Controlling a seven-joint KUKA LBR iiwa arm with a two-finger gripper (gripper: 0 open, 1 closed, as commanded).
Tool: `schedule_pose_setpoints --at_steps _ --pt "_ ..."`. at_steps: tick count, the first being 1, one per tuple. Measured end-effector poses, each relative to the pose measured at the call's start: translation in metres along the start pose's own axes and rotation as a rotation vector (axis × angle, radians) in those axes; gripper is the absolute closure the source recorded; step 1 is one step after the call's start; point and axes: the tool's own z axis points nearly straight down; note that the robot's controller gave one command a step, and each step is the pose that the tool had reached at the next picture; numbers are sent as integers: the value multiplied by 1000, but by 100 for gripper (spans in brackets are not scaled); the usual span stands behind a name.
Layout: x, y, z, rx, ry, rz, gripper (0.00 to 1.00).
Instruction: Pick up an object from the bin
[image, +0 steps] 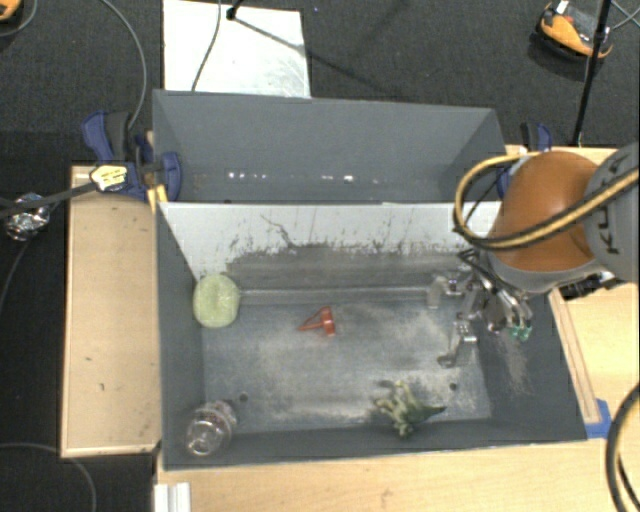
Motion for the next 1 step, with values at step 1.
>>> schedule_pose_setpoints --at_steps 1 --pt "-2 0 -5 1 -8 -2 0"
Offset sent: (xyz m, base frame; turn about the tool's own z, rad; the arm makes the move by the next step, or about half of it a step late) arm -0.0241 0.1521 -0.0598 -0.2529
